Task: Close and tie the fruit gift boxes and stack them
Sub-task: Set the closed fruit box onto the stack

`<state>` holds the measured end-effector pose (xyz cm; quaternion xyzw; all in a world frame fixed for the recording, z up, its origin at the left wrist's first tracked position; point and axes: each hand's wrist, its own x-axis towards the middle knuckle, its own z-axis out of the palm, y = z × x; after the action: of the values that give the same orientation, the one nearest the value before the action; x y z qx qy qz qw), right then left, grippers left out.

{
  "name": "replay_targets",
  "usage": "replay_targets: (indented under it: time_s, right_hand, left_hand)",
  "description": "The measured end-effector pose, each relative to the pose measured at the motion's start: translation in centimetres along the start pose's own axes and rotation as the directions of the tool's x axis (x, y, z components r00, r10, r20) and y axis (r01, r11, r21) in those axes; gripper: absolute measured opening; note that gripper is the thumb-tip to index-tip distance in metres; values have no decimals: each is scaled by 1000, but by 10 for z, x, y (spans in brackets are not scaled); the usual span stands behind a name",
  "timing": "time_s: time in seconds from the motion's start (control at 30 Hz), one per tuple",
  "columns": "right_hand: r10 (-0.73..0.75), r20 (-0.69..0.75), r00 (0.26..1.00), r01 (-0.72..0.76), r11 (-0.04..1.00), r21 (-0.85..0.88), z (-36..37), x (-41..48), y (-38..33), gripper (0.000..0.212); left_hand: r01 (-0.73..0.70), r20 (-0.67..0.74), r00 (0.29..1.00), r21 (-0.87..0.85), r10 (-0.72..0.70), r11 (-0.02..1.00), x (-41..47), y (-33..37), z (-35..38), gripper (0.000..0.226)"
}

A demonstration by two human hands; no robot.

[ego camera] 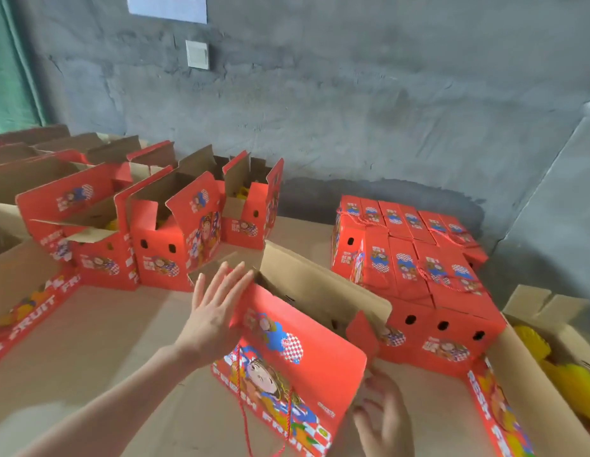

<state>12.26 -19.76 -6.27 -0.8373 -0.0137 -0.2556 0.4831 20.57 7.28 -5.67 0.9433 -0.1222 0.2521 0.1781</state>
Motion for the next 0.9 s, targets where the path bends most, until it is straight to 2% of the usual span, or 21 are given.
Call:
replay_targets:
  time_s: [0.03, 0.07, 0.1, 0.17, 0.23, 0.27, 0.3, 0.37, 0.43, 0.6, 0.8, 0.9]
  right_hand:
    - [-66, -63, 996, 69, 997, 40, 3, -3, -7, 43]
    - [-97, -54, 994, 100, 993, 63, 3, -9, -15, 45]
    - [-96, 40, 995, 89, 984, 155, -1, -17, -24, 52]
    - [-168, 115, 979, 147, 975, 169, -8, -23, -25, 66]
    - [-282, 157, 946, 280, 959, 40, -12, -17, -25, 67]
    - [-318, 197, 927, 334, 941, -48, -12, -11, -27, 57]
    - [-310, 277, 909, 360, 921, -149, -11, -4, -32, 45]
    - [-215, 479, 851, 408, 845, -346, -11, 6, -34, 25]
    - [-171, 574, 801, 476, 763, -437, -17, 9, -34, 19]
    - [-197, 588, 784, 521, 724, -452, -52, -1, -32, 17]
    - [-210, 671, 712, 498, 824, -270, -93, -26, -34, 15]
    - [-181, 718, 672, 505, 821, -265, -117, -38, -35, 18]
  left_hand:
    - [-29, 110, 994, 107, 17, 994, 3, 7, -4, 99]
    - [-43, 201, 980, 220, -3, 974, 7, 13, -9, 100]
    - [-53, 250, 968, 316, -29, 947, 13, 18, -16, 98]
    - [-67, 261, 965, 394, -42, 917, 23, 27, -30, 87]
    - [-116, 287, 958, 355, 10, 928, 26, 34, -42, 55]
    - [-144, 309, 950, 329, 37, 933, 23, 39, -48, 37]
    - [-157, 342, 939, 318, 42, 935, 17, 42, -52, 25]
    - [-137, 393, 920, 319, 1, 938, 1, 45, -58, 15]
    - [-139, 392, 920, 311, 6, 940, -15, 50, -65, 16]
    - [-218, 356, 925, 206, 135, 954, -56, 80, -85, 16]
    - [-267, 393, 900, 158, 188, 951, -103, 110, -107, 25]
    - [-331, 452, 853, 84, 260, 940, -115, 123, -112, 29]
